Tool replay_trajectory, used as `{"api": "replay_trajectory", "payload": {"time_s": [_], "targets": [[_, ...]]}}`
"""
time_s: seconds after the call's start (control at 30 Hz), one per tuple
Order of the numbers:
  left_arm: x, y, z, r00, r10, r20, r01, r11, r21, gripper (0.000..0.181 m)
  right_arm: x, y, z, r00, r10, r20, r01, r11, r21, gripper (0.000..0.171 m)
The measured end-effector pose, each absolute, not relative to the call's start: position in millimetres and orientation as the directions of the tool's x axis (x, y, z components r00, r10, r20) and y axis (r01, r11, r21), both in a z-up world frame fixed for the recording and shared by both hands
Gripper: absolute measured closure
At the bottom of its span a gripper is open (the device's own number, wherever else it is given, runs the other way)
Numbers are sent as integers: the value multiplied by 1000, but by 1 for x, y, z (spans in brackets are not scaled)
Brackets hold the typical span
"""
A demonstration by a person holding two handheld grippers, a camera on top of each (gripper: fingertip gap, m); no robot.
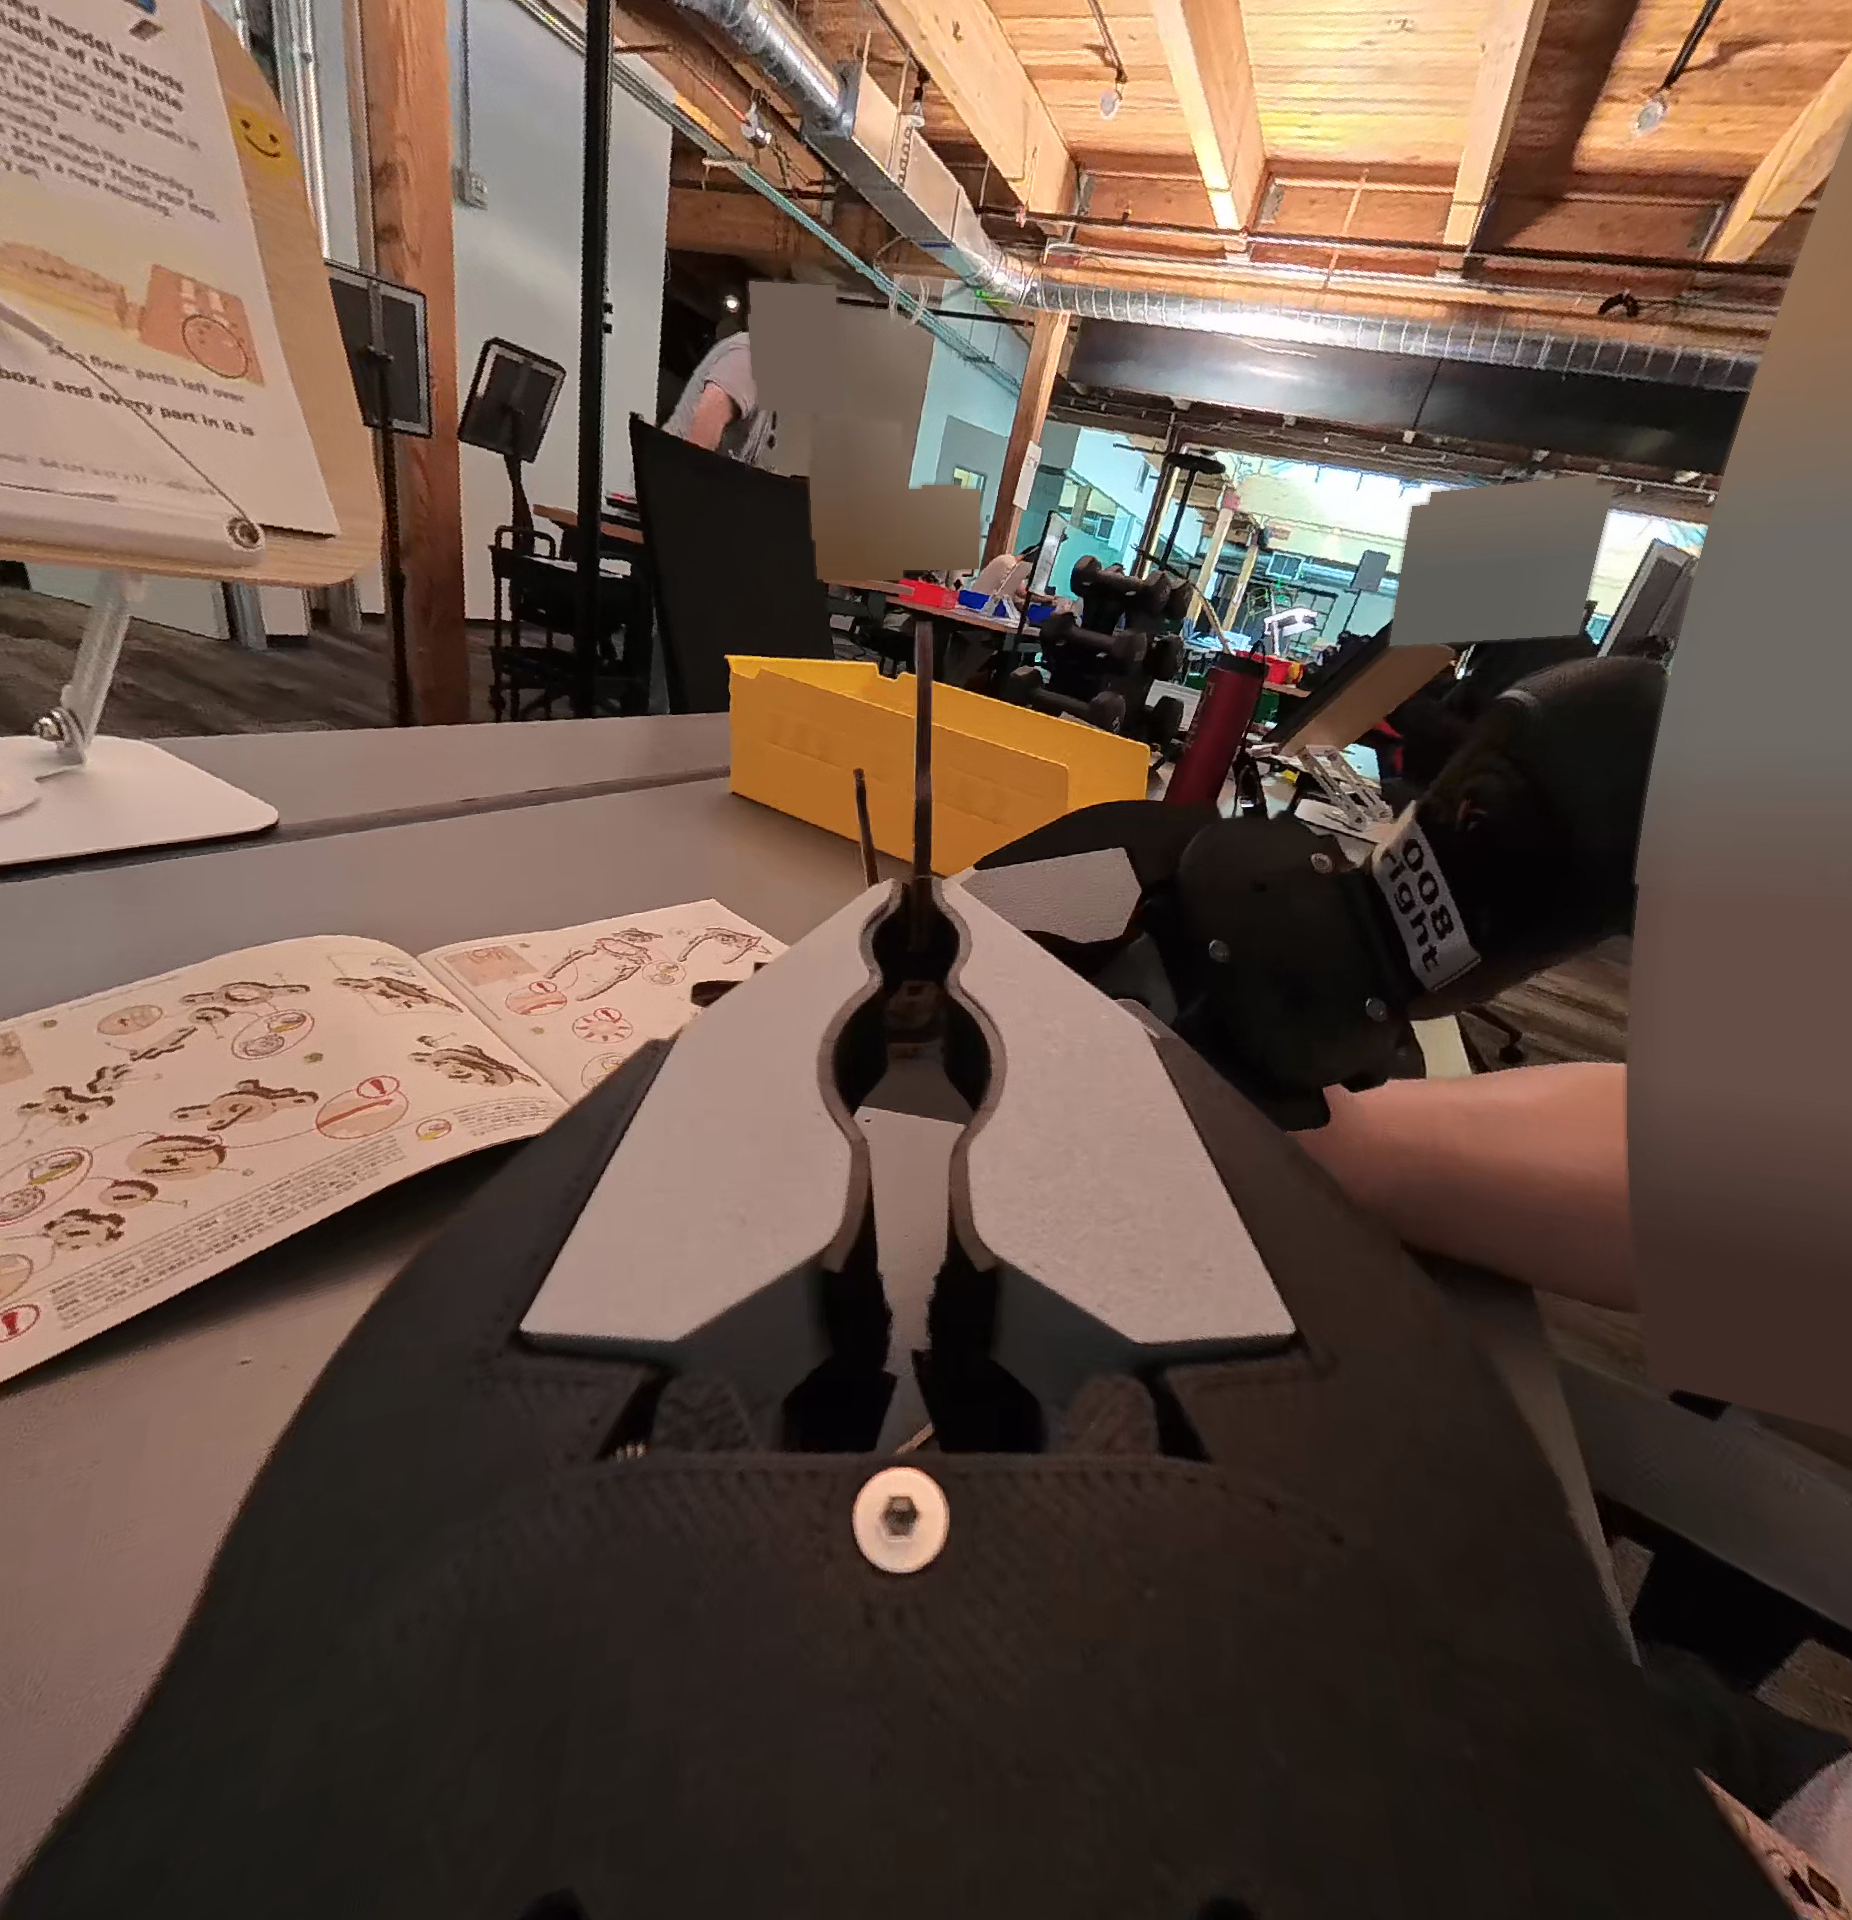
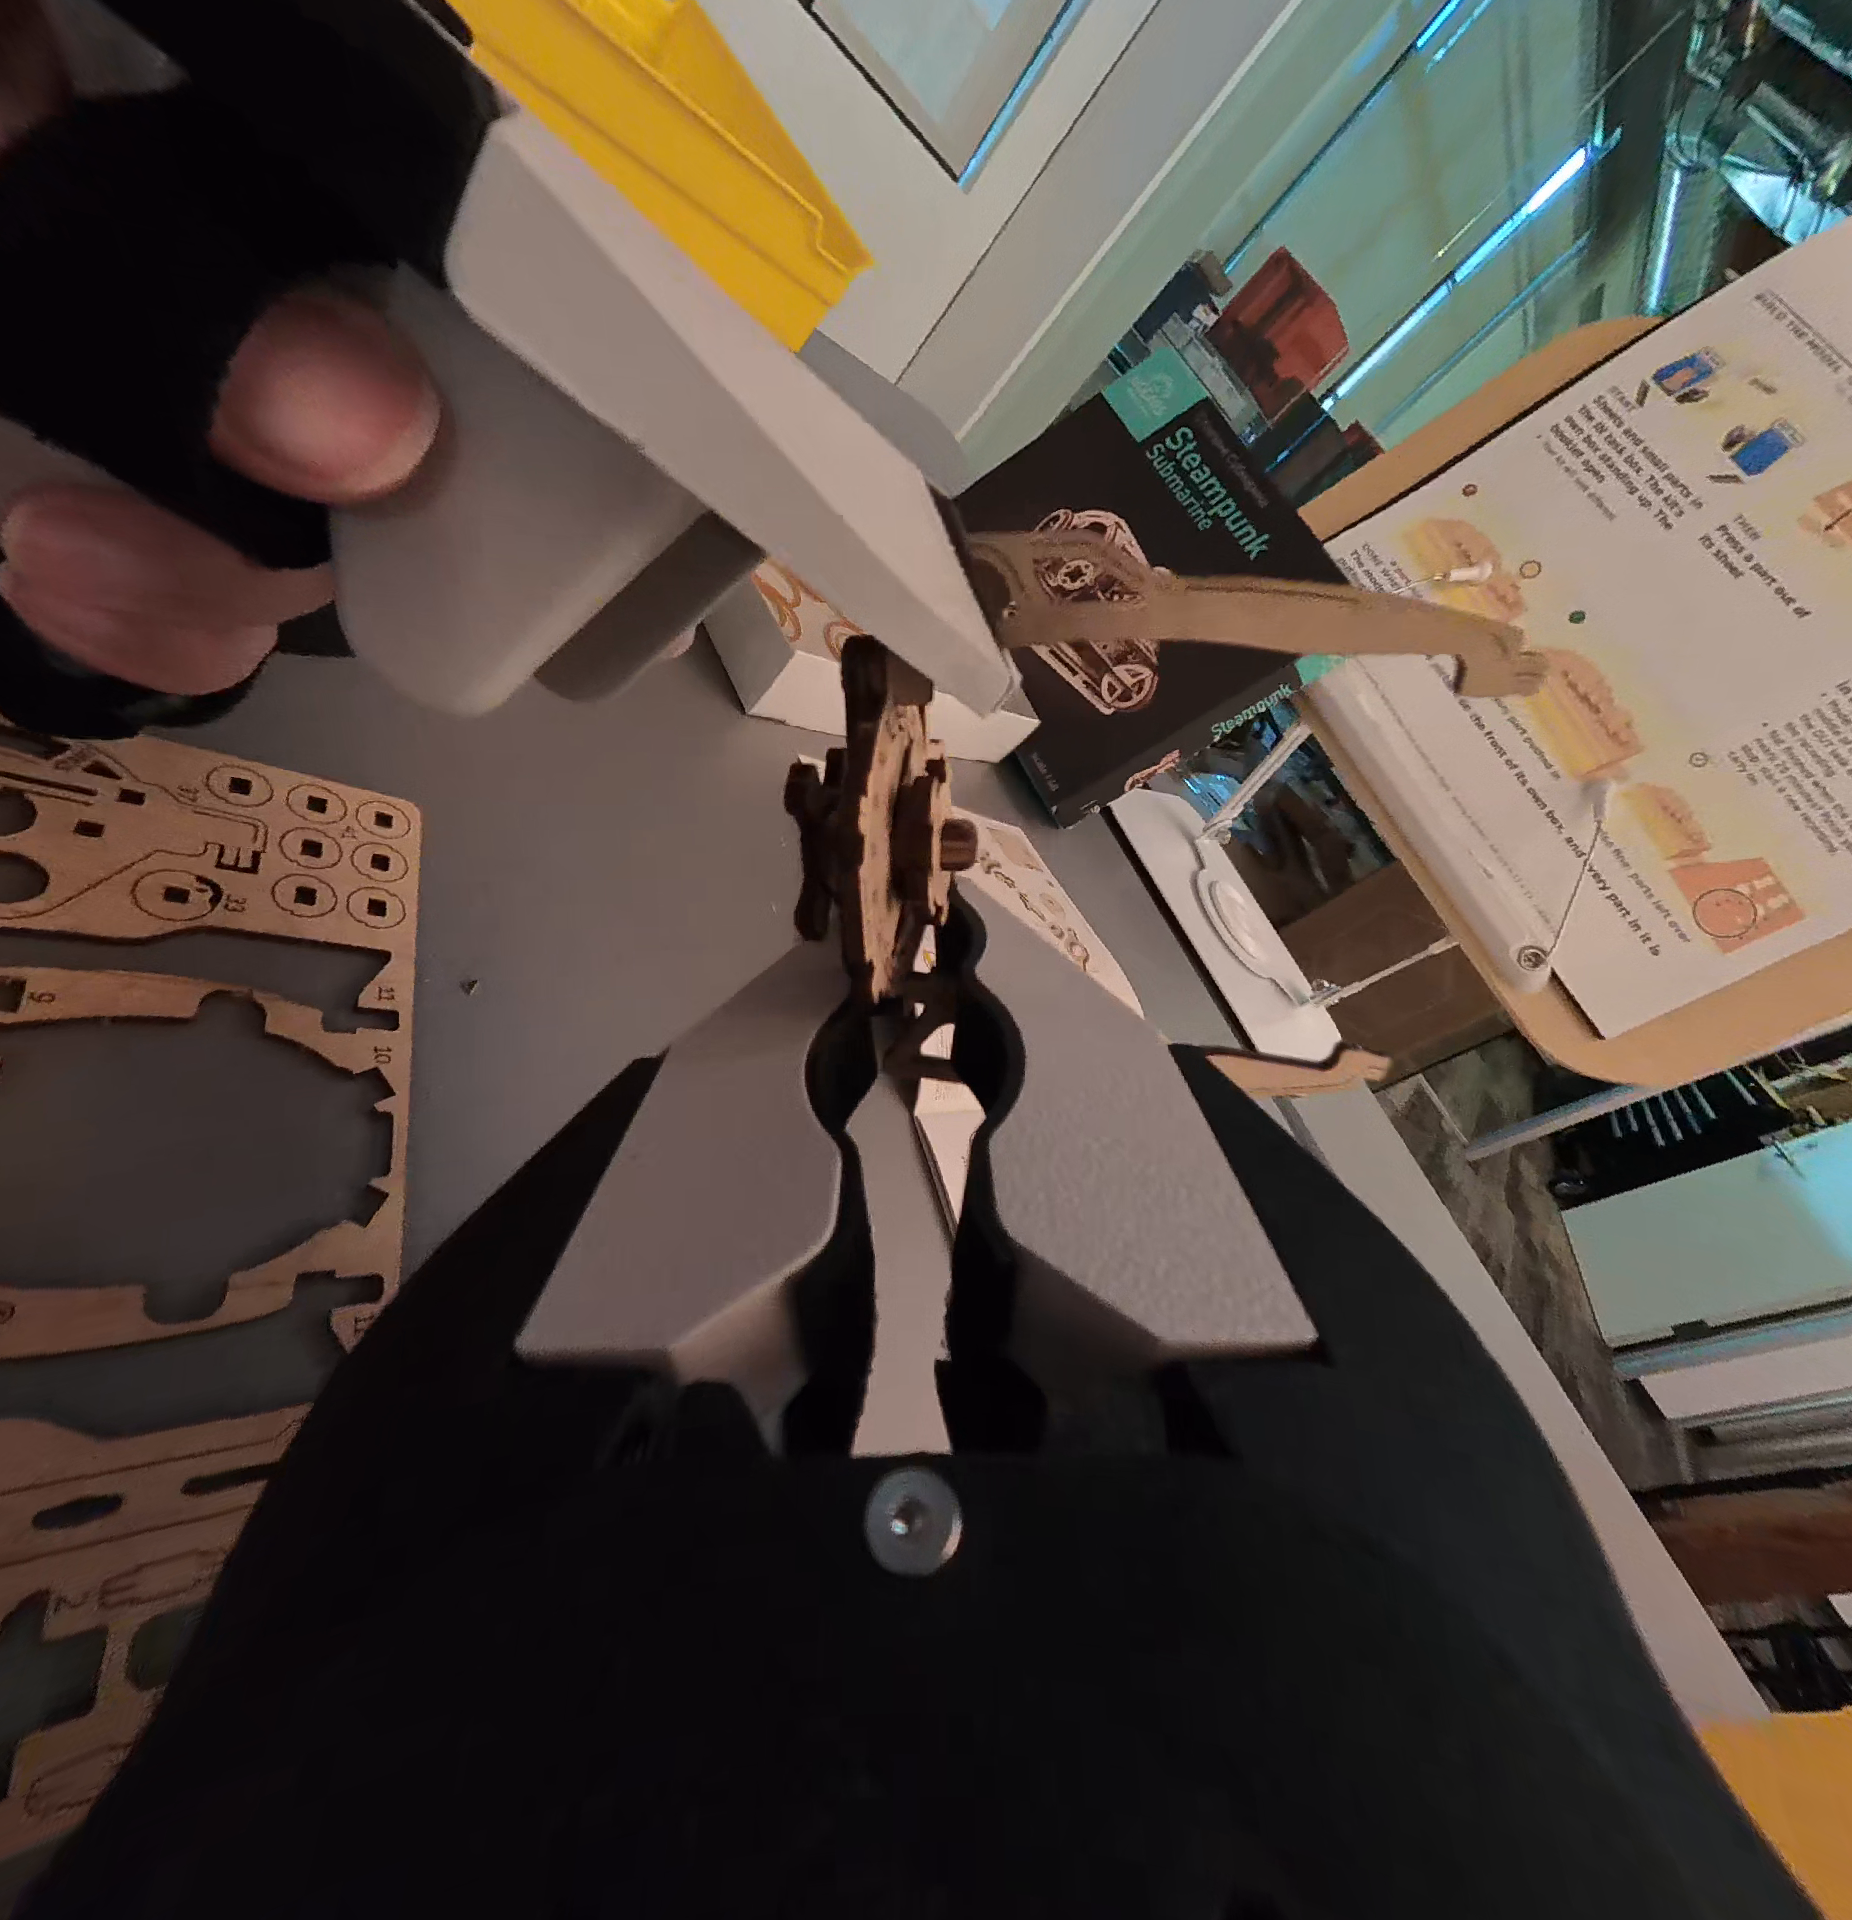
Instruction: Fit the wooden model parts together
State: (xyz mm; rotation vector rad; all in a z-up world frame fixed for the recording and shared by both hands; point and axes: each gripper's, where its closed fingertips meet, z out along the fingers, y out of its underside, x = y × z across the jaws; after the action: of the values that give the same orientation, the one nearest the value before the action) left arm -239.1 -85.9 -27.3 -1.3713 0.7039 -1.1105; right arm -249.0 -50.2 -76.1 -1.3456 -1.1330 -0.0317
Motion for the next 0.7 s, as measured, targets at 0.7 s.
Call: {"api": "replay_trajectory", "payload": {"time_s": [0.7], "targets": [[-239, -84, -32, 374, -896, 237, 197, -173, -965, 181, -247, -49, -85, 417, 527, 740, 716, 312, -625, 166]]}}
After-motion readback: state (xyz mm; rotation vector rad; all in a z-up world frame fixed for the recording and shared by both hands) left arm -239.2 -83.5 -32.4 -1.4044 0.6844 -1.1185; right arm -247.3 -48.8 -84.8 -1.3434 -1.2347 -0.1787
